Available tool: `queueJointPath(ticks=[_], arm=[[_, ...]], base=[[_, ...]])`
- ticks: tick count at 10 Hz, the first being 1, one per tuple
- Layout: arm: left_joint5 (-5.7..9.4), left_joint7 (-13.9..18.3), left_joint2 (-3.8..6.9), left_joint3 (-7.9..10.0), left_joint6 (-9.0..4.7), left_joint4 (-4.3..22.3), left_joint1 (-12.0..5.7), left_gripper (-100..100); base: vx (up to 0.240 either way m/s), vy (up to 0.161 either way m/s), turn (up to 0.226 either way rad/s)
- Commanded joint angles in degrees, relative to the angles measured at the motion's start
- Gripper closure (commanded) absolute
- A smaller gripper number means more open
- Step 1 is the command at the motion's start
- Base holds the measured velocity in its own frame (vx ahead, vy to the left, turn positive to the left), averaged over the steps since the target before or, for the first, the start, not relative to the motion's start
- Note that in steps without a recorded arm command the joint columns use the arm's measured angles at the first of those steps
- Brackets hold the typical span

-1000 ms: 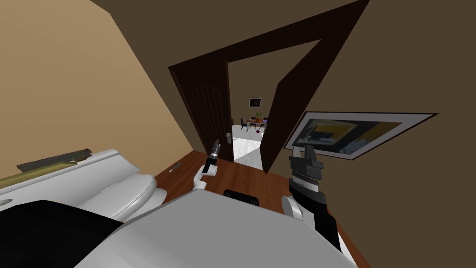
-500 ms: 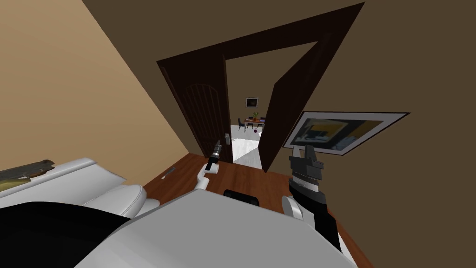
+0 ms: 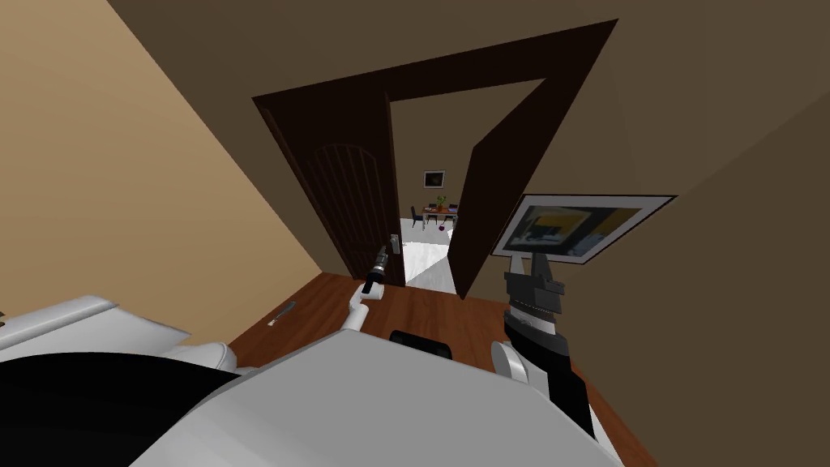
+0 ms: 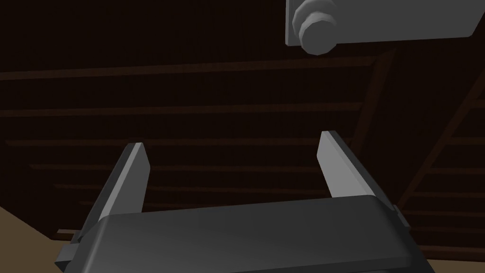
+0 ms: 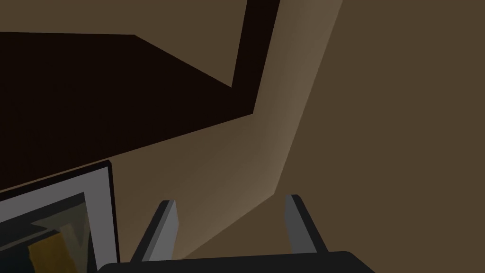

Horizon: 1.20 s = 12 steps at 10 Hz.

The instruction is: Push the door open

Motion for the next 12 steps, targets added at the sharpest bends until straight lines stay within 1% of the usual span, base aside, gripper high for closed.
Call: queueJointPath(ticks=[1, 4, 7, 10, 12], arm=[[0.20, -0.1, 0.01, 0.43, 0.01, 2.2, -1.11, -100], [0.62, -0.5, -0.30, 1.56, 0.19, 7.6, -4.29, -100], [0.97, -0.9, -0.65, 2.54, 0.35, 12.3, -7.03, -100], [1.26, -1.2, -1.01, 3.33, 0.49, 16.0, -9.24, -100], [1.40, -1.3, -1.23, 3.71, 0.55, 17.9, -10.33, -100]], base=[[0.020, 0.085, -0.086], [0.021, 0.117, -0.142], [0.023, 0.119, -0.115], [0.018, 0.108, -0.095], [0.013, 0.114, -0.070]])
